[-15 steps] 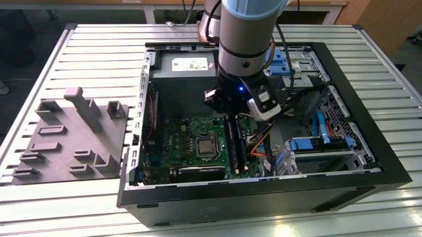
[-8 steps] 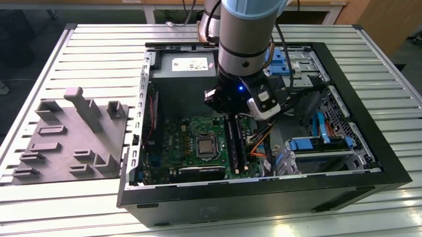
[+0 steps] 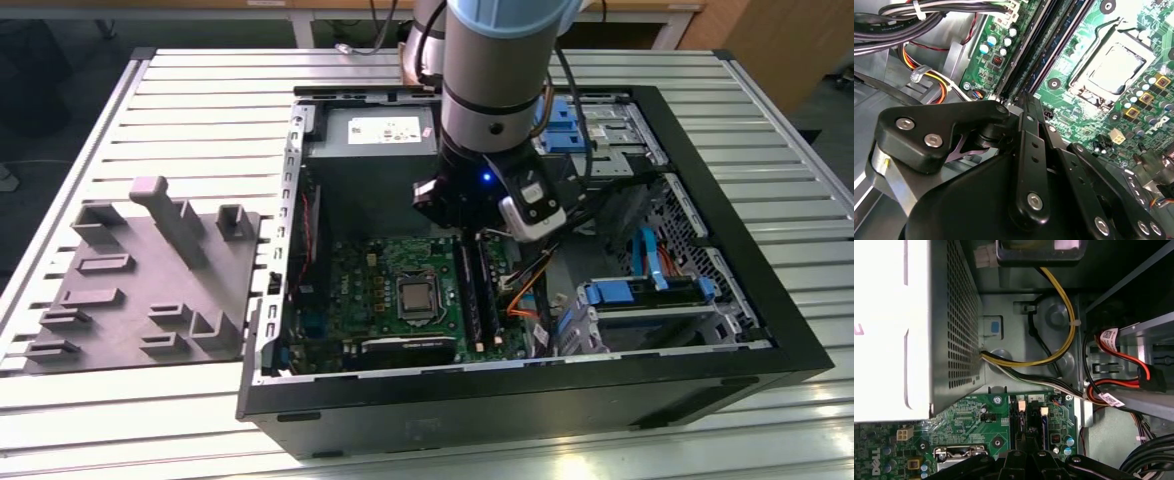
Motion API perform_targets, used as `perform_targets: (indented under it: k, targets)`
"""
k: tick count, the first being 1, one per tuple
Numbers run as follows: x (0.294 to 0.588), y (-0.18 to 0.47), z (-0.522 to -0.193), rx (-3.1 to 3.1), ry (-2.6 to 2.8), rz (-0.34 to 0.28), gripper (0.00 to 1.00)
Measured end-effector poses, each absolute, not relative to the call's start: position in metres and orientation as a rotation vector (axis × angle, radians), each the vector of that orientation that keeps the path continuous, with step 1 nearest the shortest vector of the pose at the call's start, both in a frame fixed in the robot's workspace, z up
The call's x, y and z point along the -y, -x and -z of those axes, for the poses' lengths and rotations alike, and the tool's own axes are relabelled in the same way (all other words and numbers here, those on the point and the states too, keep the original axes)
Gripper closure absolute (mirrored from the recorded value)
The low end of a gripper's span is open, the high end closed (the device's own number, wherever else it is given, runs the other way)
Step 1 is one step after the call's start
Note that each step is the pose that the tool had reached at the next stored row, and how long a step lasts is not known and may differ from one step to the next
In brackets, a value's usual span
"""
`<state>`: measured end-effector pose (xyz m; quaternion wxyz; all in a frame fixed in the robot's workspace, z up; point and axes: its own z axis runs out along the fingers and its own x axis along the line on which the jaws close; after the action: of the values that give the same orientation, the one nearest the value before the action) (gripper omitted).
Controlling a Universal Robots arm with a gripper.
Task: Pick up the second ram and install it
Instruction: 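Press down the second ram until it locks into place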
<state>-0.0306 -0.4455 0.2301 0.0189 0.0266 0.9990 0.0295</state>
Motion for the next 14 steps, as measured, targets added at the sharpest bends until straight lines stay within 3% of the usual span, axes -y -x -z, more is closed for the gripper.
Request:
perform_targets:
  k: [14]
  targets:
    - [0.4433, 0.0307, -0.2266, -3.101, -0.083, -0.09, 0.89]
